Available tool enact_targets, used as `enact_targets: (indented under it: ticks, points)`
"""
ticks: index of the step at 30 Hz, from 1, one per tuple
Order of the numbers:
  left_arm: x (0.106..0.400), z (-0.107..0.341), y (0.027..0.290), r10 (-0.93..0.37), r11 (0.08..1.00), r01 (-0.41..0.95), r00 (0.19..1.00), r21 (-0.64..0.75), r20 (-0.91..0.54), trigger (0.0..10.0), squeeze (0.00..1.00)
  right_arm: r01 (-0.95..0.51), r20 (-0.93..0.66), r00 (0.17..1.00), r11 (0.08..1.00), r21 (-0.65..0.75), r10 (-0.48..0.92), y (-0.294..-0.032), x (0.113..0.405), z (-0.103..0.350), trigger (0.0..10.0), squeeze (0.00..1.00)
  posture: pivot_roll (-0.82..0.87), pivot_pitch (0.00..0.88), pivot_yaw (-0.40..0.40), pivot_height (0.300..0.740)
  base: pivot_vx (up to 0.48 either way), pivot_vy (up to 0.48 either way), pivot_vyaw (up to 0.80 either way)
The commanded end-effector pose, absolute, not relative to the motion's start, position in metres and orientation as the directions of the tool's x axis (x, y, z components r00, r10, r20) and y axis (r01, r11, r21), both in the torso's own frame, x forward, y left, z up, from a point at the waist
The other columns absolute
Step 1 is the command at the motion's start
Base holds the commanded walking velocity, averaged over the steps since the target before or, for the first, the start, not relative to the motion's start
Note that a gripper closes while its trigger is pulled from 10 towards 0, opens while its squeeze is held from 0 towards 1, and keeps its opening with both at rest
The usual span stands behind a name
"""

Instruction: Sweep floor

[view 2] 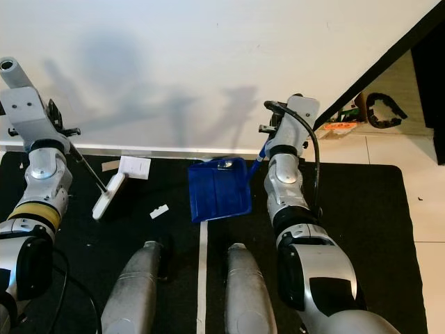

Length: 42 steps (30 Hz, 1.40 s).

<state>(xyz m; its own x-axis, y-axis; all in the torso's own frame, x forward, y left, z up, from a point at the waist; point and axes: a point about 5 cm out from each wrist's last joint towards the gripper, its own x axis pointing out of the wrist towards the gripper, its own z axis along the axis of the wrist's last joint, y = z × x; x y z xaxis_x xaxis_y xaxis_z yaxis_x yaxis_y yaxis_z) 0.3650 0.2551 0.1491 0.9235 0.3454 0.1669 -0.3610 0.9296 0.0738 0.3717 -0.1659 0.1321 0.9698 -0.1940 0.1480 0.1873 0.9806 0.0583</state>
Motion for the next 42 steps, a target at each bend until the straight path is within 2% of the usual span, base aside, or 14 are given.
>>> enact_targets:
  ticks: [1, 3, 6, 8, 10, 11, 13, 16, 19, 26, 31, 35, 42]
  points:
    - [0.361, 0.145, 0.266, 0.362, 0.919, -0.379, 0.921, 0.110, 0.148, 10.0, 0.00, 0.169, 0.137, 0.975, 0.985, 0.042, -0.173, -0.158, 0.368, 0.124, 10.0, 0.00, -0.05, 0.425, -0.027, 0.740, 0.000, 0.000, 0.00]
    - [0.361, 0.143, 0.265, 0.371, 0.920, -0.383, 0.919, 0.081, 0.131, 10.0, 0.00, 0.157, 0.133, 0.977, 0.985, 0.077, -0.166, -0.151, 0.368, 0.124, 10.0, 0.00, -0.05, 0.428, -0.029, 0.740, 0.000, 0.000, 0.00]
    - [0.364, 0.134, 0.253, 0.354, 0.933, -0.357, 0.933, 0.045, 0.064, 10.0, 0.00, 0.068, 0.125, 0.989, 0.989, 0.130, -0.084, -0.133, 0.369, 0.124, 10.0, 0.00, -0.06, 0.430, -0.030, 0.740, 0.000, 0.000, 0.00]
    - [0.364, 0.132, 0.250, 0.349, 0.936, -0.351, 0.936, 0.041, 0.051, 10.0, 0.00, 0.046, 0.125, 0.990, 0.990, 0.137, -0.063, -0.129, 0.369, 0.124, 10.0, 0.00, -0.06, 0.430, -0.030, 0.740, 0.000, 0.000, 0.00]
    - [0.364, 0.119, 0.235, 0.332, 0.943, -0.332, 0.943, 0.010, -0.005, 10.0, 0.00, -0.062, 0.136, 0.990, 0.989, 0.132, 0.044, -0.110, 0.365, 0.122, 10.0, 0.00, -0.06, 0.418, -0.037, 0.740, 0.000, 0.000, 0.00]
    - [0.364, 0.119, 0.235, 0.332, 0.943, -0.332, 0.943, 0.010, -0.005, 10.0, 0.00, -0.062, 0.136, 0.990, 0.989, 0.132, 0.044, -0.110, 0.365, 0.122, 10.0, 0.00, -0.06, 0.418, -0.037, 0.740, 0.000, 0.000, 0.00]
    - [0.362, 0.111, 0.218, 0.331, 0.943, -0.331, 0.943, -0.041, -0.023, 10.0, 0.00, -0.136, 0.146, 0.982, 0.983, 0.124, 0.117, -0.094, 0.360, 0.120, 10.0, 0.00, -0.05, 0.411, -0.045, 0.740, 0.000, 0.000, 0.00]
    - [0.362, 0.109, 0.213, 0.339, 0.938, -0.340, 0.940, -0.064, -0.024, 10.0, 0.00, -0.154, 0.147, 0.980, 0.980, 0.124, 0.136, -0.088, 0.358, 0.119, 10.0, 0.00, -0.05, 0.409, -0.049, 0.740, 0.000, 0.000, 0.00]
    - [0.357, 0.106, 0.201, 0.451, 0.878, -0.448, 0.892, -0.169, -0.021, 10.0, 0.00, -0.229, 0.170, 0.965, 0.960, 0.164, 0.201, -0.060, 0.348, 0.118, 10.0, 0.00, -0.05, 0.400, -0.057, 0.740, 0.000, 0.000, 0.00]
    - [0.352, 0.101, 0.196, 0.549, 0.809, -0.547, 0.834, -0.217, -0.055, 10.0, 0.00, -0.294, 0.135, 0.953, 0.934, 0.204, 0.270, -0.034, 0.336, 0.111, 10.0, 0.00, -0.05, 0.398, -0.055, 0.740, 0.000, 0.000, 0.00]
    - [0.348, 0.098, 0.189, 0.606, 0.762, -0.606, 0.791, -0.227, -0.078, 10.0, 0.00, -0.264, 0.049, 0.964, 0.939, 0.218, 0.260, -0.031, 0.331, 0.096, 10.0, 0.00, -0.05, 0.398, -0.055, 0.740, 0.000, 0.000, 0.00]
    - [0.348, 0.101, 0.180, 0.657, 0.708, -0.657, 0.747, -0.257, -0.100, 10.0, 0.00, -0.189, 0.004, 0.981, 0.959, 0.212, 0.193, -0.042, 0.331, 0.088, 10.0, 0.00, -0.04, 0.397, -0.047, 0.740, 0.000, 0.000, 0.00]
    - [0.355, 0.111, 0.179, 0.635, 0.740, -0.632, 0.769, -0.230, -0.068, 10.0, 0.00, -0.128, 0.014, 0.992, 0.967, 0.221, 0.128, -0.072, 0.344, 0.096, 10.0, 0.00, -0.03, 0.395, -0.026, 0.740, 0.000, 0.000, 0.00]
